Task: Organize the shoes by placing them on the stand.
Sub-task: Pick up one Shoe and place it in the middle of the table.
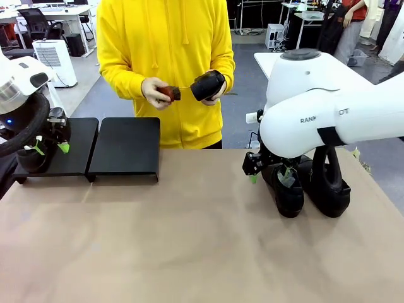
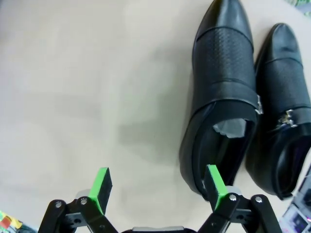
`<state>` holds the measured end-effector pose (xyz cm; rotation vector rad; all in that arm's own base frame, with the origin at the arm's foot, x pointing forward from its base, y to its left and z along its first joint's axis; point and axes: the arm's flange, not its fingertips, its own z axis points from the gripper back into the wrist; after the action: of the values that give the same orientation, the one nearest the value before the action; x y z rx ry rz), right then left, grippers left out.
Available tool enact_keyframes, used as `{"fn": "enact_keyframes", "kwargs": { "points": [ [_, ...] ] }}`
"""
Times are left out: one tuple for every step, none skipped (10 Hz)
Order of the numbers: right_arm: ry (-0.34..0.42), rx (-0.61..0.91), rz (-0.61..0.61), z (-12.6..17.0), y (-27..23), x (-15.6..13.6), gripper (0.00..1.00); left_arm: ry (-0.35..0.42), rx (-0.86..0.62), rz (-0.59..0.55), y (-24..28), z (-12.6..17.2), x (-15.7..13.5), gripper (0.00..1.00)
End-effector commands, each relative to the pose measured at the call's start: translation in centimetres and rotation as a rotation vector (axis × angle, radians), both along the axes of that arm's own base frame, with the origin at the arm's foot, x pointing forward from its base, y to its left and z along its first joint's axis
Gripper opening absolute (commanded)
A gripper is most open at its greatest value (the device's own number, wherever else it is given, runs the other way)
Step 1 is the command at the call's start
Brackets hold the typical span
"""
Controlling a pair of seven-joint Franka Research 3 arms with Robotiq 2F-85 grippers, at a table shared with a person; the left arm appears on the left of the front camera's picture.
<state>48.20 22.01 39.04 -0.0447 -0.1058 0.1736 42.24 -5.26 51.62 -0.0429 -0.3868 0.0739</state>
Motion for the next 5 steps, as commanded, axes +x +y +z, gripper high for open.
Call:
{"fn": "enact_keyframes", "kwargs": {
  "points": [
    [0.006, -0.026, -0.036, -0.3, 0.4, 0.9, 1.00, -0.003, 0.001, -0.004, 0.1, 0.1, 0.0, 0.53],
    [0.007, -0.035, -0.045, -0.8, 0.2, 1.2, 1.00, -0.003, 0.001, -0.004, 0.1, 0.1, 0.0, 0.53],
    [0.016, -0.027, -0.064, -1.9, 0.0, 1.9, 1.00, -0.003, 0.001, -0.004, 0.1, 0.1, 0.0, 0.53],
    [0.004, -0.029, -0.082, -2.6, -0.2, 2.3, 1.00, -0.003, 0.001, -0.004, 0.1, 0.1, 0.0, 0.53],
    [0.023, -0.026, -0.110, -3.6, -0.5, 2.7, 1.00, -0.003, 0.001, -0.004, 0.1, 0.1, 0.0, 0.53]
  ]
}}
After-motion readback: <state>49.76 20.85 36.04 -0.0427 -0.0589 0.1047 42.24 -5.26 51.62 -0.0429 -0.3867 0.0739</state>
